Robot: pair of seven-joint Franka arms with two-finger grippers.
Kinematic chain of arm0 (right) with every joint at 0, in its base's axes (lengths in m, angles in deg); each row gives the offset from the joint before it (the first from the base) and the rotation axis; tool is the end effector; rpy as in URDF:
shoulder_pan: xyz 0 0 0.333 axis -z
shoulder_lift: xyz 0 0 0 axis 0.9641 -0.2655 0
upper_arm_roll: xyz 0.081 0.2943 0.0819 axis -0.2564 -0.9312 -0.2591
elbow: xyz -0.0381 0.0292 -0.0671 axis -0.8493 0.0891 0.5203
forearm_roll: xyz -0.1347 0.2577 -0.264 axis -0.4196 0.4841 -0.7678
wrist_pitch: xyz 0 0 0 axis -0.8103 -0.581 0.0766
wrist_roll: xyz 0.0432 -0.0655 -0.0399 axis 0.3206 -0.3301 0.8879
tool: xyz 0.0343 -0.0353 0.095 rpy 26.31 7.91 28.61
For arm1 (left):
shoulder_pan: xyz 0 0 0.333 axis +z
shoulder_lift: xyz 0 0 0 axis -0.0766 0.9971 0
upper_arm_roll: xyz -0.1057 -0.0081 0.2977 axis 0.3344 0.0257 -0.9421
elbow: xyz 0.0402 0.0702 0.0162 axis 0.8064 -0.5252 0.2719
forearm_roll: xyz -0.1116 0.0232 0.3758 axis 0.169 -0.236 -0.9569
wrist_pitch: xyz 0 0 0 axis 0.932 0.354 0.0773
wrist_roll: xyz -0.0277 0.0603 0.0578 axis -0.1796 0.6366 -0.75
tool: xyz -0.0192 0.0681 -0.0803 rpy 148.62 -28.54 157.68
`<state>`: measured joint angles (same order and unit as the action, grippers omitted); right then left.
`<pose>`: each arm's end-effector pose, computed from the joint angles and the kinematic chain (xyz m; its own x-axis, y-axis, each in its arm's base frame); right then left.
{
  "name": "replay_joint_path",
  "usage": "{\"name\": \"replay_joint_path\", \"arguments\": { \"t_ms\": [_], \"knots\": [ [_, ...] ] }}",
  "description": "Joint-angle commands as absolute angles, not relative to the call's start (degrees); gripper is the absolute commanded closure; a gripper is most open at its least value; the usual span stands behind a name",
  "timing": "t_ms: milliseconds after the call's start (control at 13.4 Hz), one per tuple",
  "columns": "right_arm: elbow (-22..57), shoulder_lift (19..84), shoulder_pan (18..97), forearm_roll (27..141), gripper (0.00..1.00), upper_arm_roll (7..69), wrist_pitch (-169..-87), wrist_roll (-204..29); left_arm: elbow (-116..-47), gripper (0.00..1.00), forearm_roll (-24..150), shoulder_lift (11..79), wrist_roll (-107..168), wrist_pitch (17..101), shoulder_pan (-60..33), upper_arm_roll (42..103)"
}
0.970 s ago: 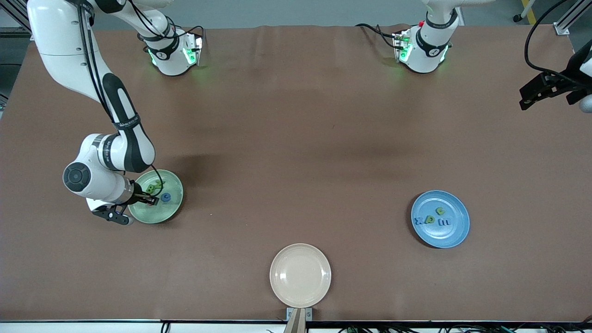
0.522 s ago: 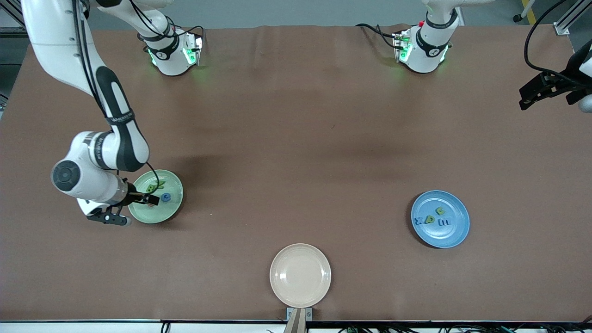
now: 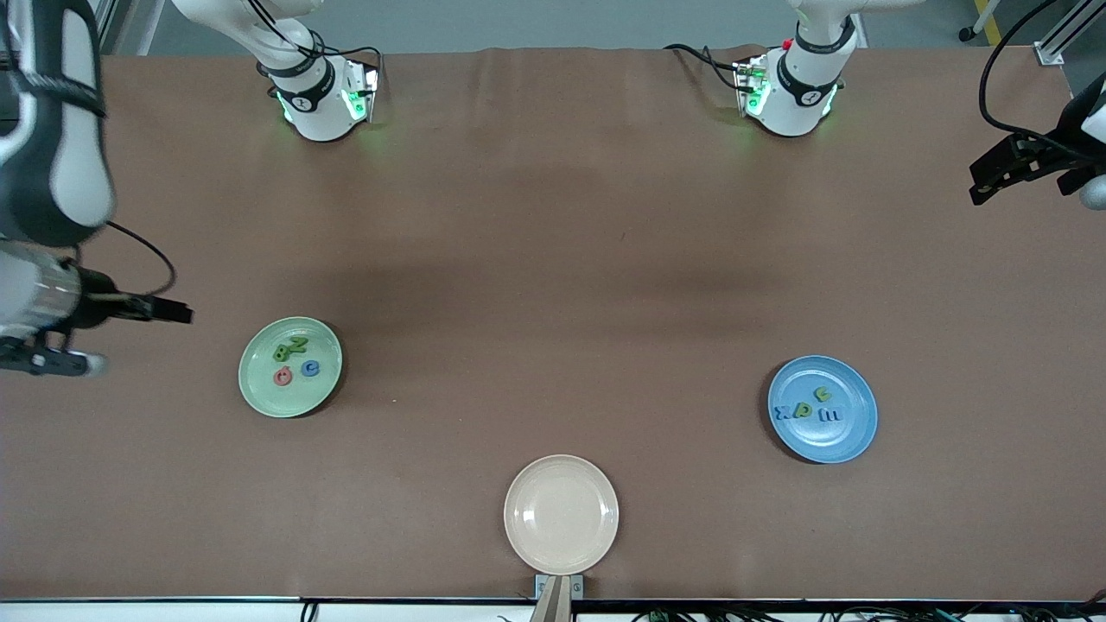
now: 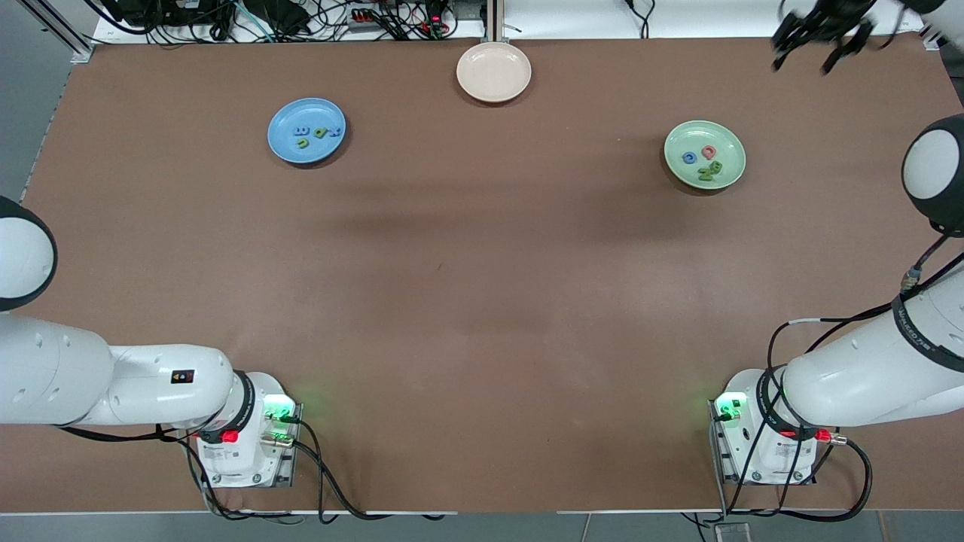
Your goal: Sort upper and lower case letters into plates
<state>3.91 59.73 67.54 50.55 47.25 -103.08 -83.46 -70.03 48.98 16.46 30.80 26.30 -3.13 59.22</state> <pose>0.6187 -0.0594 0.5083 0.9789 -0.1112 -0.1715 -0.1112 -0.9938 0.0095 0.5255 -0.0259 0.6624 0.9986 0.0521 -0.0054 0.0514 -0.9942 -0.0944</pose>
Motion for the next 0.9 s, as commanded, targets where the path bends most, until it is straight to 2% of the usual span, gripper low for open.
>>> {"name": "replay_joint_path", "arguments": {
  "t_ms": [0,448,672,821],
  "knots": [
    [-4.61,57.58,68.01,48.07,0.00,47.01,-96.96,-83.67,-71.03,0.00,49.86,15.29,32.82,26.95,-3.34,59.00],
    [-6.65,58.02,67.66,48.33,0.00,47.01,-96.51,-83.49,-70.94,0.00,49.95,15.38,33.80,28.00,-3.16,59.88],
    [-6.65,58.90,67.75,50.34,0.00,47.10,-91.07,-83.14,-71.55,0.00,50.04,15.11,32.04,28.18,-3.16,60.14],
    [-5.77,62.23,68.45,50.61,0.00,47.01,-90.80,-83.14,-71.55,0.00,51.08,15.03,31.60,28.18,-2.99,60.23]
  ]
}}
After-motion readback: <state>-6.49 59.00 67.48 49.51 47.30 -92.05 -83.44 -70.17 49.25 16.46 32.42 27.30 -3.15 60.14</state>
